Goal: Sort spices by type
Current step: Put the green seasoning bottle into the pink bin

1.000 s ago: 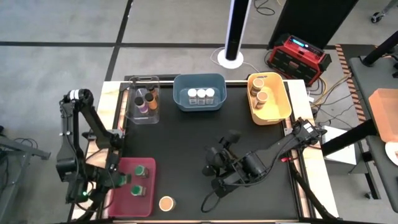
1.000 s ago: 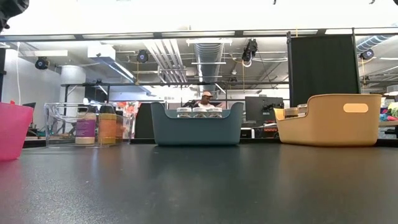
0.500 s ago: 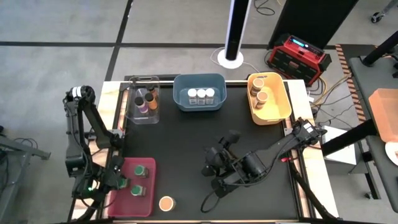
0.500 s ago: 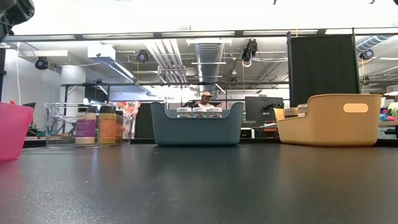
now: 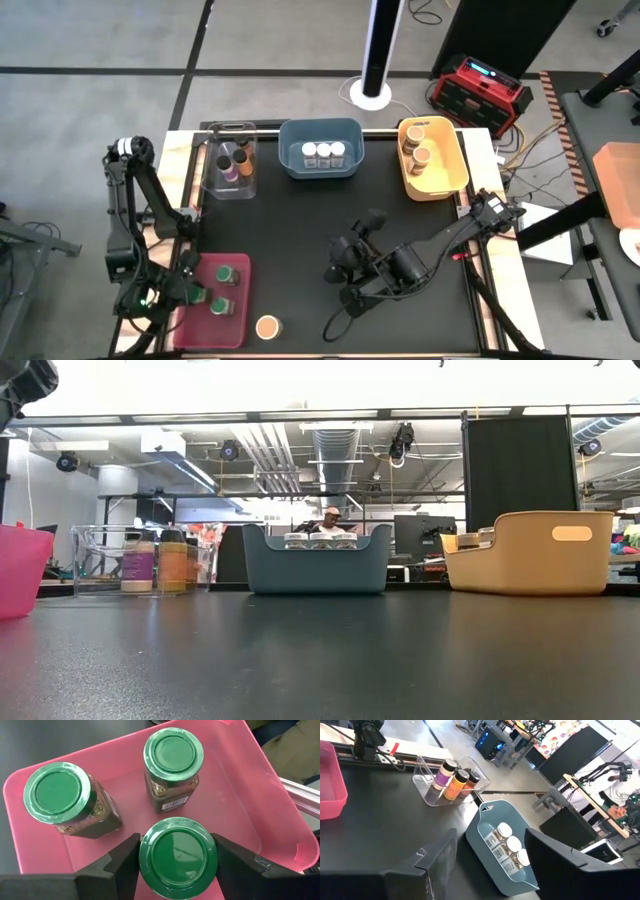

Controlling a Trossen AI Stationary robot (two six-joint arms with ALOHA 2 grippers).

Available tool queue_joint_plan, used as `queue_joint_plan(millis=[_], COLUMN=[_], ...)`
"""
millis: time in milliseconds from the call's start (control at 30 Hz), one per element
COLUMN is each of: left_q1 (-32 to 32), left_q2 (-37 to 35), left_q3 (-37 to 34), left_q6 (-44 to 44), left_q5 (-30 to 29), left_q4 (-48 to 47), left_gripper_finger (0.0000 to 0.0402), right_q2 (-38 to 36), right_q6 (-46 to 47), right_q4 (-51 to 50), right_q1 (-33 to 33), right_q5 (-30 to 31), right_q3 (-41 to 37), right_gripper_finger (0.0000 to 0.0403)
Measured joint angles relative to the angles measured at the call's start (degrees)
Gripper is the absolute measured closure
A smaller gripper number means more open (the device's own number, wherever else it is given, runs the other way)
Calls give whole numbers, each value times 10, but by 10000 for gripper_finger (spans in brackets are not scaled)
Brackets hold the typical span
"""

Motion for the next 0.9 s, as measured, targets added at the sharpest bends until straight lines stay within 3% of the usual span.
queue_joint_plan(millis=[300, 500, 900], left_q1=[-1, -1, 0], left_q2=[-3, -3, -4], left_q3=[-1, -1, -1], left_q6=[-62, -64, -40], left_q5=[8, 5, -10], left_q4=[-14, -16, -10], left_gripper_finger=[194, 180, 194], right_q2=[0, 0, 0], right_q6=[-2, -2, -2], right_q4=[2, 4, 8], right_q1=[0, 0, 0], right_q5=[0, -1, -2], right_q3=[0, 0, 0], right_gripper_finger=[170, 174, 160])
